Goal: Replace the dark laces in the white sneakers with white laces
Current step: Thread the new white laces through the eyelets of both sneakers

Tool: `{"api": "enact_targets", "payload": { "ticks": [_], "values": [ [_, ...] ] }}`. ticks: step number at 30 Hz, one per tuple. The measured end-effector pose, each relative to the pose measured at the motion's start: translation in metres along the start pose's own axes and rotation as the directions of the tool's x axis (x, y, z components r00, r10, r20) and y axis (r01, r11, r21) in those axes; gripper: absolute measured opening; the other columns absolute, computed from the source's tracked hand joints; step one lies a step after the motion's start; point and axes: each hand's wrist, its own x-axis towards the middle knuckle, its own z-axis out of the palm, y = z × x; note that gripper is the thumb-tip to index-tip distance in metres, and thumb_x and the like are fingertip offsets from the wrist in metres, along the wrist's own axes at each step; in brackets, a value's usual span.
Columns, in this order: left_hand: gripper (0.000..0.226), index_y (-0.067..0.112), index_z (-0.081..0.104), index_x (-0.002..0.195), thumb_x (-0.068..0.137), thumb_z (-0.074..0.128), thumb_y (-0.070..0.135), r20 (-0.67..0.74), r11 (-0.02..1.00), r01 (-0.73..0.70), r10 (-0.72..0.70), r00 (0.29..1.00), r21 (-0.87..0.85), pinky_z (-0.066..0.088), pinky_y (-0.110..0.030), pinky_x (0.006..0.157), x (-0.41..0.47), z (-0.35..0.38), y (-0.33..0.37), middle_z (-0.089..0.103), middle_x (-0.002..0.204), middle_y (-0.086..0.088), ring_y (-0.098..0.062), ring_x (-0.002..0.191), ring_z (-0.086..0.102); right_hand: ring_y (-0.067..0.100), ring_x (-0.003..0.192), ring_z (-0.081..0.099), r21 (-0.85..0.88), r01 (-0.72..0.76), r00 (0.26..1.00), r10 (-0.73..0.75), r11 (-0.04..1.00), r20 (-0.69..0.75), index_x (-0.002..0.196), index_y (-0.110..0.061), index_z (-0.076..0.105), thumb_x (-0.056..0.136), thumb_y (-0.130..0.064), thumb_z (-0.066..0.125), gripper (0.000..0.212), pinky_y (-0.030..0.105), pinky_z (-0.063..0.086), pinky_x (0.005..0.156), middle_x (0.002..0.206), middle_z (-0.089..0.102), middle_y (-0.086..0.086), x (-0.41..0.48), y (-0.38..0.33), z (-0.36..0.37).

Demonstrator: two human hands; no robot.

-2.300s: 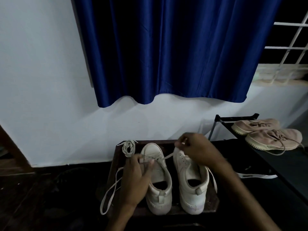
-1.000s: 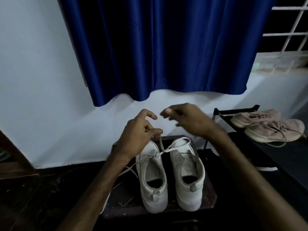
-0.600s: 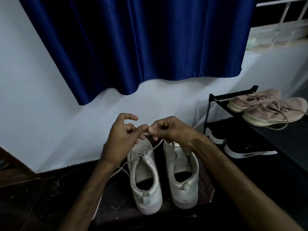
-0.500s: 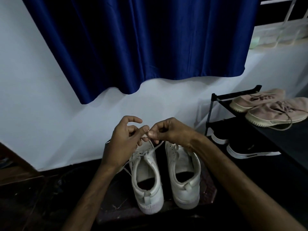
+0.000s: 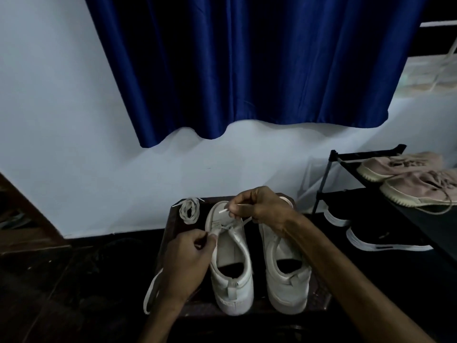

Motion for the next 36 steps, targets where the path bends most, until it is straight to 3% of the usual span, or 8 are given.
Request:
{"api": "enact_targets", "payload": {
  "ticks": [3,7,15,19,25,29,33,36],
  "values": [
    [0.034,0.016,0.071,0.073,0.076,0.054,0.046,0.010,0.992,0.071,-0.070,0.997,-0.102,0.054,-0.043,0.071,0.001,-0.001,-0.009,0.071,0.068,0.005,-0.012,0.071,0.068,0.011,0.065,0.060,-0.047,0.029,0.997,-0.025,0.998,0.070,0.085,0.003,0.068,0.088,0.001,0.064,0.005,0.017,0.050,0.065,0.073,0.067,0.010,0.002,0.003,0.009],
    [0.029,0.022,0.074,0.080,0.076,0.057,0.044,0.107,0.947,0.179,-0.155,0.982,-0.267,0.056,-0.049,0.080,0.003,0.001,-0.015,0.074,0.076,0.004,-0.015,0.079,0.070,0.013,0.064,0.058,-0.182,0.018,0.993,0.005,0.983,0.122,0.080,0.000,0.067,0.090,0.001,0.060,0.013,0.021,0.048,0.066,0.075,0.069,0.012,0.002,0.006,0.018],
    [0.019,0.017,0.076,0.079,0.091,0.061,0.018,0.092,0.906,0.229,-0.210,0.973,-0.355,0.054,-0.044,0.087,0.002,0.006,-0.011,0.075,0.079,0.005,-0.013,0.084,0.070,0.019,0.074,0.065,-0.421,-0.016,1.000,0.016,0.907,-0.004,0.081,-0.007,0.071,0.086,-0.016,0.065,0.012,0.040,0.053,0.078,0.086,0.072,0.015,0.001,0.014,0.034],
    [0.020,0.014,0.074,0.076,0.089,0.062,0.024,0.095,0.894,0.223,-0.202,0.975,-0.388,0.052,-0.049,0.085,0.001,0.007,-0.011,0.074,0.079,-0.005,-0.023,0.084,0.070,0.016,0.093,0.068,-0.655,-0.023,0.996,-0.038,0.756,-0.079,0.088,-0.017,0.069,0.087,-0.022,0.062,0.010,0.033,0.053,0.085,0.096,0.073,0.003,-0.002,0.015,0.047],
    [0.033,0.011,0.070,0.080,0.077,0.056,0.041,0.079,0.896,0.182,-0.164,0.983,-0.406,0.049,-0.057,0.081,0.001,0.009,-0.015,0.071,0.083,-0.019,-0.036,0.085,0.068,0.033,0.095,0.064,-0.832,-0.044,0.974,-0.161,0.553,-0.159,0.099,-0.010,0.060,0.086,-0.024,0.052,0.021,0.039,0.052,0.077,0.099,0.070,0.012,-0.007,0.015,0.062],
    [0.038,0.015,0.069,0.077,0.090,0.052,0.046,0.032,0.901,0.139,-0.138,0.990,-0.411,0.050,-0.050,0.071,-0.005,0.017,-0.025,0.070,0.073,-0.005,-0.020,0.071,0.064,0.032,0.098,0.060,-0.870,-0.076,0.965,-0.184,0.486,-0.187,0.103,-0.012,0.057,0.084,-0.030,0.052,0.027,0.038,0.048,0.074,0.101,0.065,0.013,-0.014,0.014,0.069],
    [0.014,0.027,0.071,0.100,0.094,0.058,0.025,-0.023,0.917,0.078,-0.095,0.995,-0.392,0.053,-0.033,0.084,-0.018,0.031,-0.027,0.072,0.095,0.011,-0.005,0.092,0.066,0.027,0.111,0.050,-0.916,-0.106,0.962,-0.193,0.388,-0.193,0.108,-0.012,0.055,0.088,-0.031,0.049,0.029,0.037,0.046,0.076,0.108,0.061,0.008,-0.022,0.008,0.071],
    [0.018,0.028,0.067,0.104,0.094,0.060,0.015,-0.073,0.907,0.067,-0.107,0.992,-0.416,0.051,-0.029,0.084,-0.025,0.044,-0.021,0.069,0.102,0.012,-0.001,0.096,0.063,0.025,0.114,0.046,-0.955,-0.133,0.955,-0.224,0.266,-0.195,0.110,-0.011,0.050,0.090,-0.036,0.047,0.033,0.036,0.045,0.076,0.112,0.058,0.006,-0.029,0.007,0.076]
  ]
}}
